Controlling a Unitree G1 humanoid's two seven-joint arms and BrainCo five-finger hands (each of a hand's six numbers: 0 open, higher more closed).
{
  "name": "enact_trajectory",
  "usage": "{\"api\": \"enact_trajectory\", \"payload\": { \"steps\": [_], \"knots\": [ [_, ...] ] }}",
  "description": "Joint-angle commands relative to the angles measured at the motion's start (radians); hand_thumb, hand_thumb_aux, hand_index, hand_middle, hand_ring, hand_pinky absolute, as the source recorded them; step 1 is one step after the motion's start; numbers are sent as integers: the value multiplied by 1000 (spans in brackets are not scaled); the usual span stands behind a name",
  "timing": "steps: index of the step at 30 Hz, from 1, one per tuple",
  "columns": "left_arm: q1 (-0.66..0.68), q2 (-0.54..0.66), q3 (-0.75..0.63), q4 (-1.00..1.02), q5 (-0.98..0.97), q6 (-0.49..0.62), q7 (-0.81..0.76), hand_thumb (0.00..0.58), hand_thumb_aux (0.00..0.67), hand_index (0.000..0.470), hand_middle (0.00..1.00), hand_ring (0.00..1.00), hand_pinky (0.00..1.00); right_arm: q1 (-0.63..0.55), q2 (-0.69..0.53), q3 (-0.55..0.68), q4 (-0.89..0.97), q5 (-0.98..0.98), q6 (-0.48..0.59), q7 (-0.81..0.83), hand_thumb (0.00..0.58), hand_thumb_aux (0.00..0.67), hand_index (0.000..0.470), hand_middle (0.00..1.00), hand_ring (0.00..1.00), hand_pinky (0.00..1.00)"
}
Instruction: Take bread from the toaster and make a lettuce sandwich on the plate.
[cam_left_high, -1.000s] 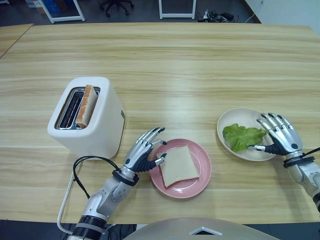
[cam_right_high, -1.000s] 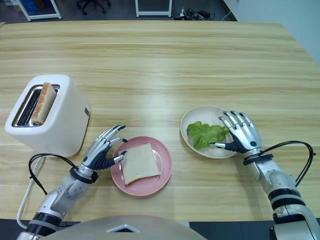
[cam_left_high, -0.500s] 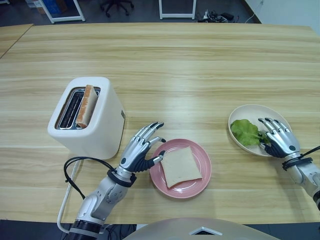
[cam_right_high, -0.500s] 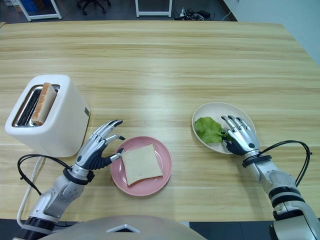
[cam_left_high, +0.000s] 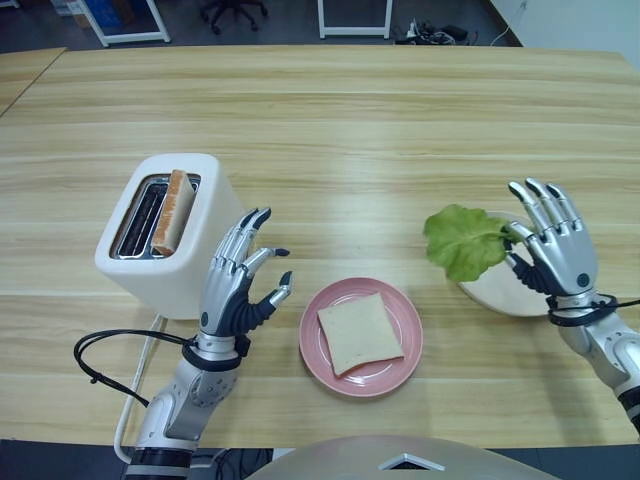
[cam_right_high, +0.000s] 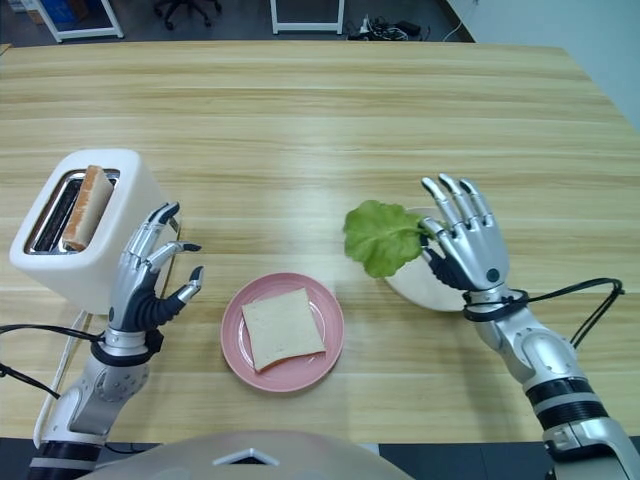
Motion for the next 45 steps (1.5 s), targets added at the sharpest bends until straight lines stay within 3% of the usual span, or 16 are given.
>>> {"api": "enact_trajectory", "payload": {
  "steps": [1,4,9,18,27,28,29,30,31,45],
  "knots": [
    [-19,-16,56,-25,11,0,52,288,194,136,0,0,0,-9,112,148,-105,-31,-109,89,580,670,470,0,0,0],
    [-27,-17,83,-24,31,1,82,0,0,0,0,0,0,-22,190,265,-78,-74,-186,128,580,670,470,0,0,0],
    [-29,-26,157,-54,49,35,130,0,0,0,0,0,0,-38,250,363,60,-137,-243,119,580,670,470,0,0,0],
    [59,-9,374,-99,78,206,128,0,0,0,0,0,0,-53,260,347,115,-146,-219,62,580,670,470,0,0,0],
    [110,21,343,-42,111,306,32,0,0,0,0,0,0,-71,273,328,139,-149,-167,54,580,670,470,0,0,0],
    [113,29,336,-34,120,322,13,0,0,0,0,0,0,-70,273,331,145,-152,-164,56,570,583,409,0,0,0],
    [117,35,331,-22,123,341,-6,0,0,0,0,0,0,-70,272,336,150,-157,-162,58,482,394,276,0,0,0],
    [121,39,328,-14,124,357,-22,0,0,0,0,0,0,-70,270,342,153,-161,-161,61,164,102,72,0,0,0],
    [123,41,326,-10,122,369,-35,0,0,0,0,0,0,-70,268,347,158,-165,-161,61,0,0,0,0,0,0],
    [20,165,364,9,-20,425,-181,0,0,0,0,0,0,-42,221,325,138,-159,-134,39,0,0,0,0,0,0]
  ]
}}
